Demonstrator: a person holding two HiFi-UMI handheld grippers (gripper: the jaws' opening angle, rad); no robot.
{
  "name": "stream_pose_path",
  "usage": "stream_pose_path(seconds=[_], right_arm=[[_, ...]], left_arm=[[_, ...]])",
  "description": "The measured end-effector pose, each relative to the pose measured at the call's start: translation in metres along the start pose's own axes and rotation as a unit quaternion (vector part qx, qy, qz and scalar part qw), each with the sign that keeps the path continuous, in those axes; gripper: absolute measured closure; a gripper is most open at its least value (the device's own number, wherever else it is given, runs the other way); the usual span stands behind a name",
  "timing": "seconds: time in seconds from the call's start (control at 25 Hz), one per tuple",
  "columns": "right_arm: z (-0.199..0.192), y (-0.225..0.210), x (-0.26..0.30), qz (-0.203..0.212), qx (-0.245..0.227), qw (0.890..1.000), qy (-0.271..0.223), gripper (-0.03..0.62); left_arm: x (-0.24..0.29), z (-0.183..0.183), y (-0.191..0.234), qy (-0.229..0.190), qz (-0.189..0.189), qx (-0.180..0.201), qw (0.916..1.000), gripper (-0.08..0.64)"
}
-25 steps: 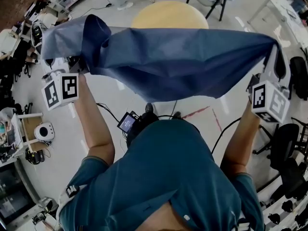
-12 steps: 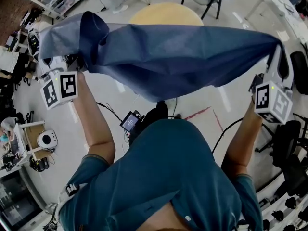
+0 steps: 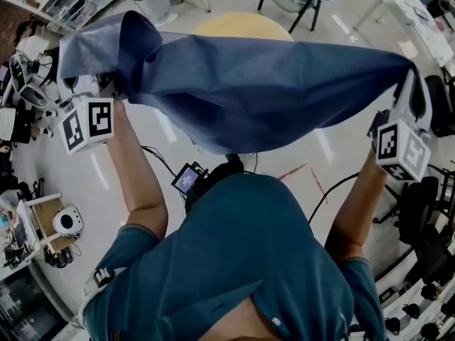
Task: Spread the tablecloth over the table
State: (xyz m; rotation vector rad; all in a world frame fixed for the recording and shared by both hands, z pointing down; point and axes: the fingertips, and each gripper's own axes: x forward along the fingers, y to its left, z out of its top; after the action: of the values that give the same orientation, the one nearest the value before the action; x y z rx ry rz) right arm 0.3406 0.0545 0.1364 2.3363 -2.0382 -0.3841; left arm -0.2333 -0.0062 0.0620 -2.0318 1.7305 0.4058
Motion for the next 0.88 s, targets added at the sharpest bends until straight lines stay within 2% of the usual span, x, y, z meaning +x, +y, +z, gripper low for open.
stream_pose_path(seconds=[0.56,0.88], right_arm=[[0.008,0.051,0.089,-0.037,-0.027,0.999,0.011,0.578],[0.013,0.055,0.131,-0.053,-0.039,0.998,0.018,0.578]], left_arm=[[0.098,-0.075,0.070,-0.005,-0.023,-0.033,0.9992,0.558],[0.128,-0.104,0.095,-0.009,-0.018,-0.052,0.9984,0.558]])
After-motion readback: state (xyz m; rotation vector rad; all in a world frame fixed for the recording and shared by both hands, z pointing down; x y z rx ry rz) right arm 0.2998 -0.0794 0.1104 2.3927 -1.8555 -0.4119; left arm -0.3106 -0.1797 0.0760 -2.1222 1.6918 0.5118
